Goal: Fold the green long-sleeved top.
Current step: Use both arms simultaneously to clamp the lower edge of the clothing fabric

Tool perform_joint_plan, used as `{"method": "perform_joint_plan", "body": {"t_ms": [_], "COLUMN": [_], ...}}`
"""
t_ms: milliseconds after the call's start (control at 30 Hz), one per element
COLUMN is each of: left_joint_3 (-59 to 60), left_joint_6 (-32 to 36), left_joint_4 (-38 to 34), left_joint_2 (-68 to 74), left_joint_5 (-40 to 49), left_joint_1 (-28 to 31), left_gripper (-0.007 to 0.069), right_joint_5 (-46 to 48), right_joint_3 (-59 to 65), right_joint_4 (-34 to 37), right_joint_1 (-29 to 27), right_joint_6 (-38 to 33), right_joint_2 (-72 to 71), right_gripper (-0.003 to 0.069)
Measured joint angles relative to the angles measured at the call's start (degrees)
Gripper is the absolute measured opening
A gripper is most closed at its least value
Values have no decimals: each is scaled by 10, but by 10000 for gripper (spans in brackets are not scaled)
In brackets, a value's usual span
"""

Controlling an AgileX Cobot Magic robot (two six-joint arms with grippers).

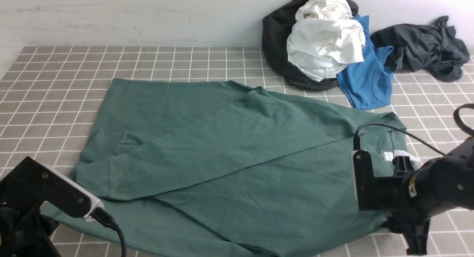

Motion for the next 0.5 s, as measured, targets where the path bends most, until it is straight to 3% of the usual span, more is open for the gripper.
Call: {"method": "perform_joint_plan", "body": {"t_ms": [233,333,467,500], "left_joint_3": [0,0,-4,-7], "left_joint_6": [0,0,-4,-5], "left_joint_4": [-1,-4,-46,-52], "left_joint_2": [0,0,0,0], "left_joint_5": [0,0,3,4], "left_joint_1": [0,0,0,0], "left_gripper": [-4,-4,-4,-4], "right_joint_5": [-3,-3,2,2], "right_joint_3": [3,3,3,3], "right_joint_4": [-2,-1,27,29], "right_joint_1": [0,0,0,0], "right_joint_6": [0,2,45,54], "right_joint_2": [0,0,0,0], "right_gripper": [297,263,70,54]}}
